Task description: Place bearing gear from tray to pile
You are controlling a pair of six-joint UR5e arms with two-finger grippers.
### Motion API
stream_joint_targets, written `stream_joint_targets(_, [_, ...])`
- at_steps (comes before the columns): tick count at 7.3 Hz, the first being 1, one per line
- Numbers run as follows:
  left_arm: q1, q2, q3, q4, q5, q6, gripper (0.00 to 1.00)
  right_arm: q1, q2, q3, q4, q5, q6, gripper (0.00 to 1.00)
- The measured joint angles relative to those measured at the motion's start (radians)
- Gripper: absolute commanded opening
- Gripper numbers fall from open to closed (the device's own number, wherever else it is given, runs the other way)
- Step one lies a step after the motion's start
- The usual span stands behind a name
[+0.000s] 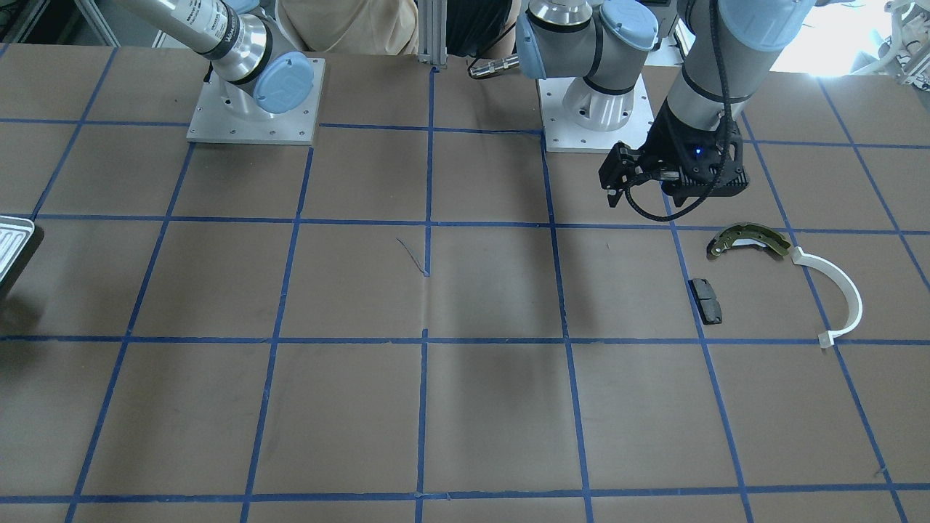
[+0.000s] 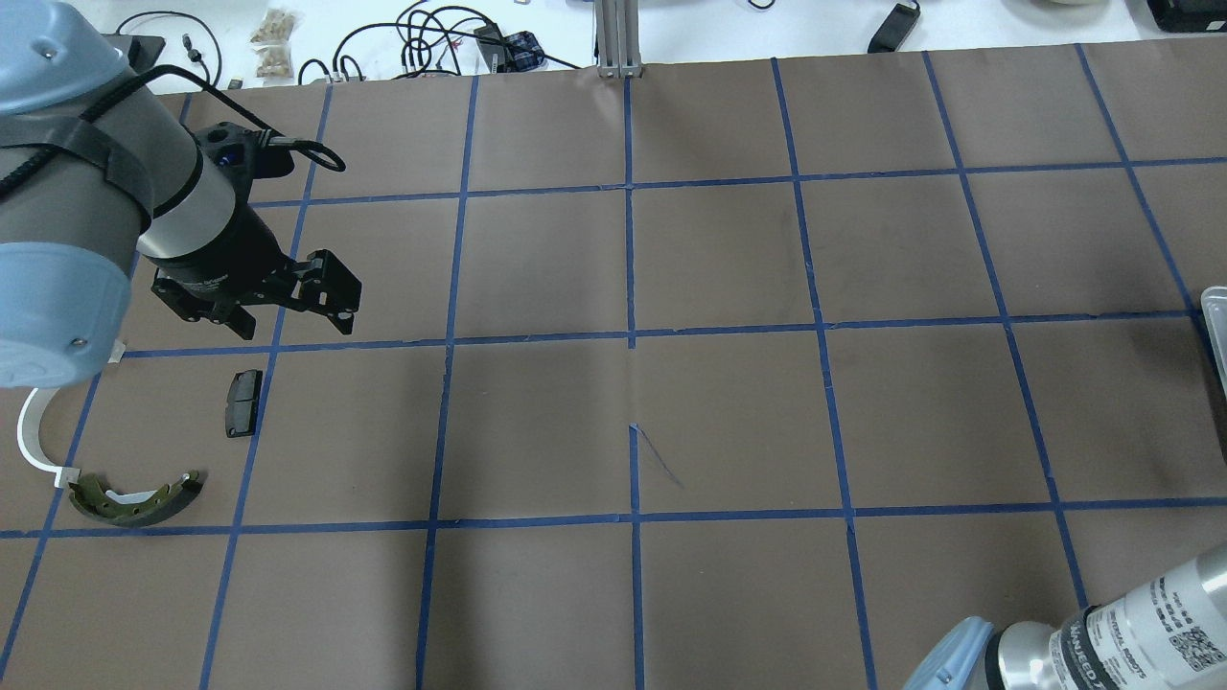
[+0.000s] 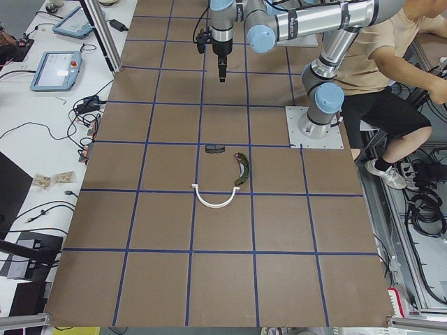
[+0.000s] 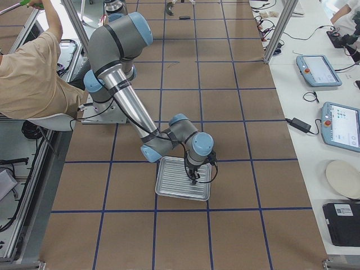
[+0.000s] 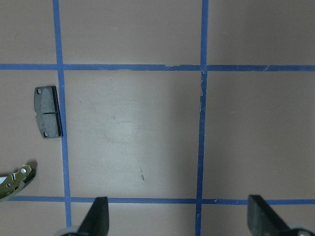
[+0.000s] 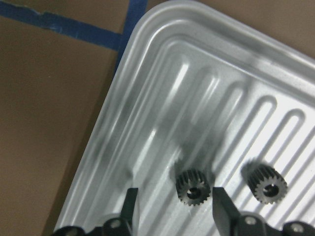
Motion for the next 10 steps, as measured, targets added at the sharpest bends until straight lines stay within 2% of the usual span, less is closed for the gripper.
stream_joint_targets(1, [0.001, 0.002, 0.000, 0.000, 0.001, 0.000, 1.00, 0.000, 0.000, -0.001, 0.001, -0.006, -0.002, 0.22])
stream_joint_targets(2, [0.002, 0.006, 0.001, 0.003, 0.002, -0.001, 1.00, -0.001, 0.001, -0.002, -0.001, -0.014, -0.008, 0.17])
stream_joint_targets(3, [0.002, 0.010, 0.001, 0.006, 0.003, -0.003, 1.00, -0.001, 0.002, -0.004, -0.005, -0.015, -0.010, 0.06])
stream_joint_targets(4, [0.003, 0.011, 0.001, 0.008, 0.003, -0.004, 1.00, -0.001, 0.001, -0.007, -0.006, -0.014, -0.011, 0.00])
stream_joint_targets(6, [0.003, 0.010, 0.000, 0.010, 0.002, -0.004, 1.00, -0.002, -0.008, -0.012, 0.002, -0.015, -0.007, 0.00])
stream_joint_targets(8, [0.003, 0.008, -0.001, 0.009, 0.001, -0.002, 1.00, 0.023, -0.071, -0.005, 0.046, -0.006, 0.038, 0.00])
stream_joint_targets(10, [0.004, 0.009, -0.035, 0.033, 0.002, -0.002, 1.00, 0.166, -0.168, 0.002, 0.163, 0.006, 0.211, 0.00])
